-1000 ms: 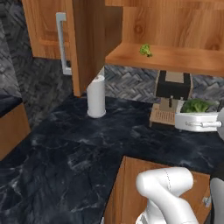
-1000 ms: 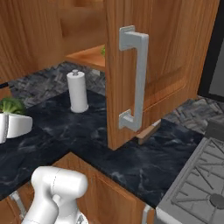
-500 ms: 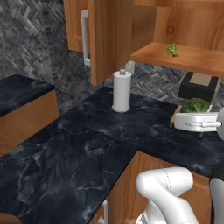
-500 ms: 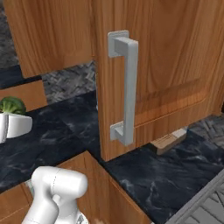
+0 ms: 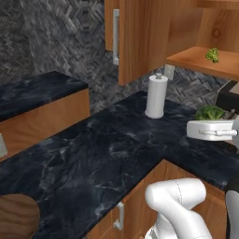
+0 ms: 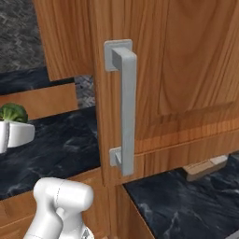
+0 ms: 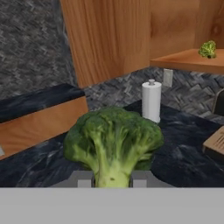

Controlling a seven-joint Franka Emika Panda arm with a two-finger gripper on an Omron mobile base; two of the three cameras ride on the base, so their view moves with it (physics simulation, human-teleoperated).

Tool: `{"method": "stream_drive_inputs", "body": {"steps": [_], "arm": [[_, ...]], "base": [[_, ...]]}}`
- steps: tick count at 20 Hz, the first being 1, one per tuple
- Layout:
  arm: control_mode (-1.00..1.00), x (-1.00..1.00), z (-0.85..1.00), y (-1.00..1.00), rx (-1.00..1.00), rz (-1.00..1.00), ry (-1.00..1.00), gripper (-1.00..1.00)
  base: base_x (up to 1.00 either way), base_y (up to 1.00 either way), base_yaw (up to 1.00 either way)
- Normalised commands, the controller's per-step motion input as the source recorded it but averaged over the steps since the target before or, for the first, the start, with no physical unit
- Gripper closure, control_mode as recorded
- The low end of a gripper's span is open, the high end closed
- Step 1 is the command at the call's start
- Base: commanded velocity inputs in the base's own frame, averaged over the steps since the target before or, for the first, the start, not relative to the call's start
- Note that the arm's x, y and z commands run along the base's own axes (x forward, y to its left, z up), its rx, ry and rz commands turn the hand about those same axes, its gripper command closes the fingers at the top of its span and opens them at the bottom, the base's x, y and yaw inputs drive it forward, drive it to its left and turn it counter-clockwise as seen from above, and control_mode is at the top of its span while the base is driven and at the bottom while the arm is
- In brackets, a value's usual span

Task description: Pick the broccolis from the cabinet and place them in one bowl. Pick the banana from the sink and place it in the other bowl.

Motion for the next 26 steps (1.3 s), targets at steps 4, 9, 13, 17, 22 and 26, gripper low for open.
{"method": "stream_drive_inputs", "body": {"steps": [4, 9, 13, 17, 22, 26], "arm": [[1.0, 0.0, 0.0, 0.0, 0.0, 0.0, 0.0, 1.0], [1.0, 0.0, 0.0, 0.0, 0.0, 0.0, 0.0, 1.0], [1.0, 0.0, 0.0, 0.0, 0.0, 0.0, 0.0, 1.0], [1.0, 0.0, 0.0, 0.0, 0.0, 0.0, 0.0, 1.0], [1.0, 0.0, 0.0, 0.0, 0.0, 0.0, 0.0, 1.0], [1.0, 0.0, 0.0, 0.0, 0.0, 0.0, 0.0, 1.0]], "base": [[-0.28, 0.47, 0.41], [-0.34, 0.67, 0.33], [-0.65, 0.58, 0.26], [-0.28, 0.95, 0.17], [-0.65, 0.79, 0.05], [-0.5, 0.62, -0.16]]}}
